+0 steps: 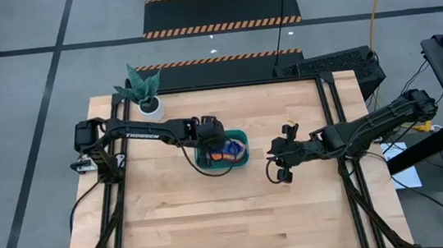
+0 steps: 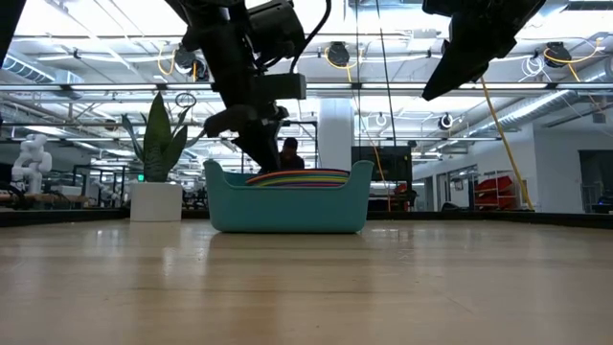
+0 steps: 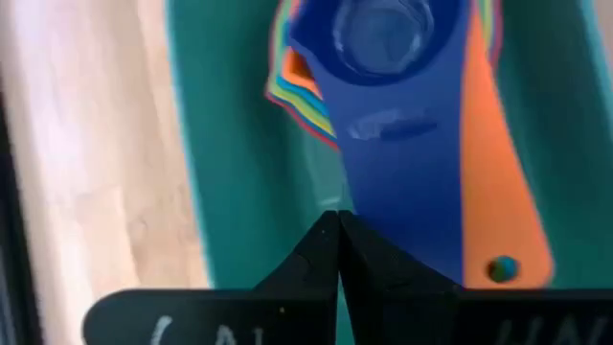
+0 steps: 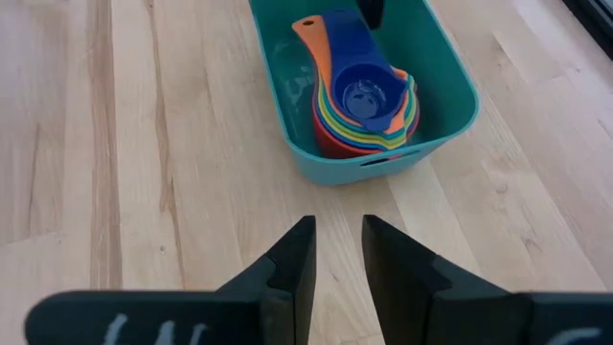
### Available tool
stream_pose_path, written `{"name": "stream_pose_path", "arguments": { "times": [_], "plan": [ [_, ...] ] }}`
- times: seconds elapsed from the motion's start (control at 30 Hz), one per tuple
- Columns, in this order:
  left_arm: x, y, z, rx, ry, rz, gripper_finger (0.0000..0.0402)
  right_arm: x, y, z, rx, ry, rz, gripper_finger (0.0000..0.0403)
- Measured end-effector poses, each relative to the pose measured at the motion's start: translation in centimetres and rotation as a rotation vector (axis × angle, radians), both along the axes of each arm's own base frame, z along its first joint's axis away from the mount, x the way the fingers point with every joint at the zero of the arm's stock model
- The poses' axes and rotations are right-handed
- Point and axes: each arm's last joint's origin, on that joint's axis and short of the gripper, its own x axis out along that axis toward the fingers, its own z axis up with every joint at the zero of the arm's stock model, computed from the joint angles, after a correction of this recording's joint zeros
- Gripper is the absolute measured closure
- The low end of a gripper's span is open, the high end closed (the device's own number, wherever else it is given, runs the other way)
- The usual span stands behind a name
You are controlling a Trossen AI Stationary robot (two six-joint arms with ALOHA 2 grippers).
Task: Nest measuring cups in basket
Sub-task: Stack the dark blue measuring cup on top of the orange measuring cup inside the light blue bin, then return to Home Position
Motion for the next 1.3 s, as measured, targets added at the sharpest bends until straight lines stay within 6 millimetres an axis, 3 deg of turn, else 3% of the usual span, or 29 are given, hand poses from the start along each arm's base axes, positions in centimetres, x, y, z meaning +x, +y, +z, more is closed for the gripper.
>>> {"name": "stream_pose_path", "arguments": {
  "times": [0.43,0.9,1.07,1.3],
  "plan": [
    [-0.1,-1.5,-0.1,-0.023,0.022,-0.039,0.0392,0.0,0.0,0.0,-0.002,0.0,0.002,0.0323],
    [-0.1,-1.5,-0.1,0.015,0.026,-0.022,0.0392,0.0,0.0,0.0,-0.001,-0.001,0.003,0.0323],
    [-1.1,-1.8,2.0,0.095,-0.007,0.011,0.0392,0.0,0.1,0.0,0.013,0.005,0.02,0.0323],
    [-3.8,-3.9,7.8,0.08,-0.207,0.044,0.0392,0.0,0.0,0.0,-0.043,0.015,0.071,0.0323]
  ]
}}
